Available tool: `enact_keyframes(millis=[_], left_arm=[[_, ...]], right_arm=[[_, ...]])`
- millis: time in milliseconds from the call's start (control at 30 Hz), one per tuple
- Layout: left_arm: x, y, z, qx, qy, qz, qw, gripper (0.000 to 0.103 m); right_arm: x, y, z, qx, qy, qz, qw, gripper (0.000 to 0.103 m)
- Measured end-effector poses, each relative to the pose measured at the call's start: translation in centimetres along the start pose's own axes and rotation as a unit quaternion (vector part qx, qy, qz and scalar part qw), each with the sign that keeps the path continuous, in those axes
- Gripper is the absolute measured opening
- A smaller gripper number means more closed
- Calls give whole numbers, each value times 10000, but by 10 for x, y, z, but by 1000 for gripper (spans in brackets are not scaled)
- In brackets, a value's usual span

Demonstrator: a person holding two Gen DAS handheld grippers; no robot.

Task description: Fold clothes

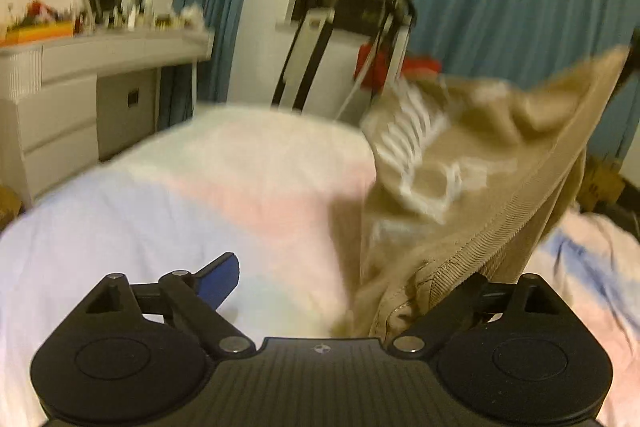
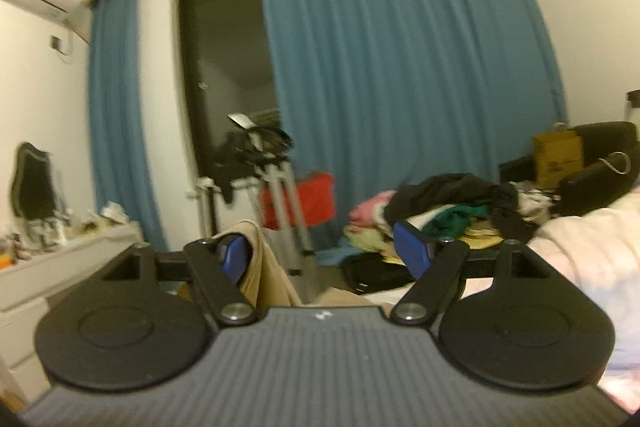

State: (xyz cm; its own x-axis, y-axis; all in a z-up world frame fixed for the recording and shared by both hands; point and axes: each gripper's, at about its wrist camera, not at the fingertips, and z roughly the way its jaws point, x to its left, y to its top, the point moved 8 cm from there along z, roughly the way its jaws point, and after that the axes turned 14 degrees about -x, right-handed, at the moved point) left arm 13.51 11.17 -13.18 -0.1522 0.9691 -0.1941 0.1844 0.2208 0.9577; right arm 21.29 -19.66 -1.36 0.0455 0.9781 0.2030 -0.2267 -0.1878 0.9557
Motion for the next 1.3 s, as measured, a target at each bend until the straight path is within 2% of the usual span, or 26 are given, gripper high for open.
enact_keyframes(millis=[100,200,333,433,500,600,700,900,1000,1100,1200,1300], left_arm=[[10,17,-6,-462,92,-75,9989,93],[22,32,-2,-646,334,-406,9965,93],[41,45,-10,-813,551,-595,9934,93],[50,63,-38,-1036,555,-742,9903,94],[49,86,-58,-1230,535,-777,9879,94],[41,126,-88,-1541,491,-796,9836,94],[31,195,-117,-2107,238,-894,9732,94],[-3,360,-185,-3105,-291,-1037,9445,97],[-23,432,-233,-3556,-561,-840,9292,99],[-41,488,-287,-4087,-788,-512,9078,102],[-50,520,-330,-4222,-1121,-500,8982,103],[-53,528,-352,-4117,-1412,-467,8991,103]], right_arm=[[-12,-22,2,160,-135,-591,9980,77],[-15,-42,-6,407,-90,-1086,9932,77],[-17,-48,-36,614,-139,-926,9937,77],[-14,-32,-66,482,-101,-800,9956,77],[-11,-12,-83,320,-69,-723,9968,77],[-1,41,-93,-44,64,-774,9970,78],[14,117,-99,-623,263,-978,9929,77],[24,273,-108,-1232,521,-537,9896,77],[22,342,-117,-1390,620,-248,9880,78],[19,398,-136,-1617,725,-71,9841,80],[16,438,-157,-1796,881,44,9798,81],[10,453,-184,-1841,996,154,9777,84]])
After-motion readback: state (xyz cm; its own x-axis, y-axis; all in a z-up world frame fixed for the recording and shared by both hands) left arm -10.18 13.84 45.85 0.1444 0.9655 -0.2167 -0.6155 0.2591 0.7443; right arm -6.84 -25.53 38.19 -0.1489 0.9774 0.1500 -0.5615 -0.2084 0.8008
